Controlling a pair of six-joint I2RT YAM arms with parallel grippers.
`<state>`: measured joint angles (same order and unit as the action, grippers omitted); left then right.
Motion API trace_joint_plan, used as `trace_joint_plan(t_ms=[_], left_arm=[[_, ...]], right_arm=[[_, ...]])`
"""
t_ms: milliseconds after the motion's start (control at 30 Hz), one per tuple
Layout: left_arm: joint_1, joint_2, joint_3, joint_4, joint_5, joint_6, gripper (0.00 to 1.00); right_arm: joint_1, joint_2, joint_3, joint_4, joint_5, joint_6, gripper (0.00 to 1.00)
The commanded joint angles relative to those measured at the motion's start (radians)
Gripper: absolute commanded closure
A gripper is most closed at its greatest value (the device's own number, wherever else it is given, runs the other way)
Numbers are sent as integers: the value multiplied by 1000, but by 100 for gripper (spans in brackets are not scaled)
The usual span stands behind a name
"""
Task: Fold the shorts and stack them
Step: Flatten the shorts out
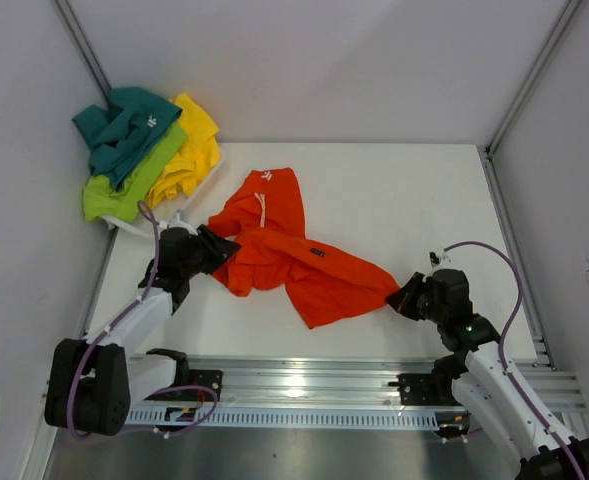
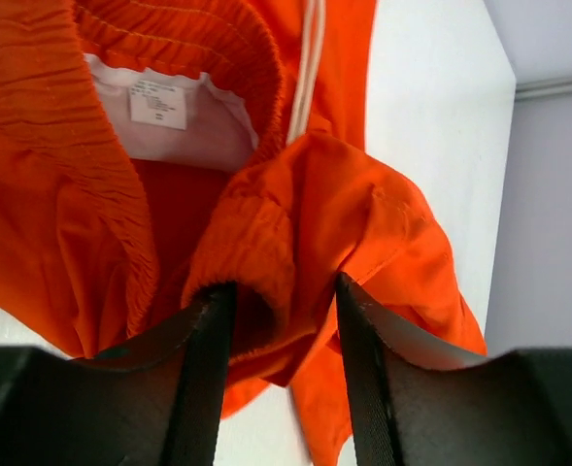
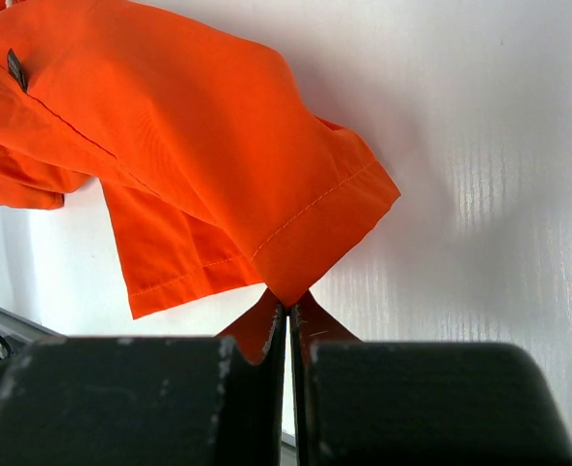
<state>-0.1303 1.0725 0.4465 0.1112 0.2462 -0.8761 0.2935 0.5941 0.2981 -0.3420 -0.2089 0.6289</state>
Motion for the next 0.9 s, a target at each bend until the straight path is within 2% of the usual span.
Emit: trace_joint_plan(t_ms=[0,33,133,167,200,233,400,467,567,700,833,867], left_arm=[[6,40,8,75,-45,-26,54],[6,43,3,80,-65,-32,62],[6,35,4,87,-94,-35,79],[11,27,11,81,-102,-34,91],[14,23,44,67,-107,-28,98],[20,18,58,55,-107,-20,100],[75,9,263,-60,-64,84,100],[83,7,389,-126,-83,120,98],[84,-29,463,-199,-116,163,98],[84,-129,434,-161,-154,178,98],[83,-287,246,-63,-141,172,99],[78,-372,204,-36,-127,164,99]], right_arm=[[7,-11,1,-6,-1,-1,100],[7,-11,1,-6,-1,0,100],[6,-13,3,-8,0,-3,100],[6,-11,4,-6,3,-5,100],[6,-10,6,-6,9,-5,100],[7,-5,18,-5,12,-9,100],[-2,62,93,24,54,-43,100],[-31,111,124,38,45,-57,100],[-88,160,139,67,-6,-69,100],[-142,170,119,89,-27,-70,100],[-181,182,99,89,-15,-69,100],[-189,187,96,92,-12,-67,100]])
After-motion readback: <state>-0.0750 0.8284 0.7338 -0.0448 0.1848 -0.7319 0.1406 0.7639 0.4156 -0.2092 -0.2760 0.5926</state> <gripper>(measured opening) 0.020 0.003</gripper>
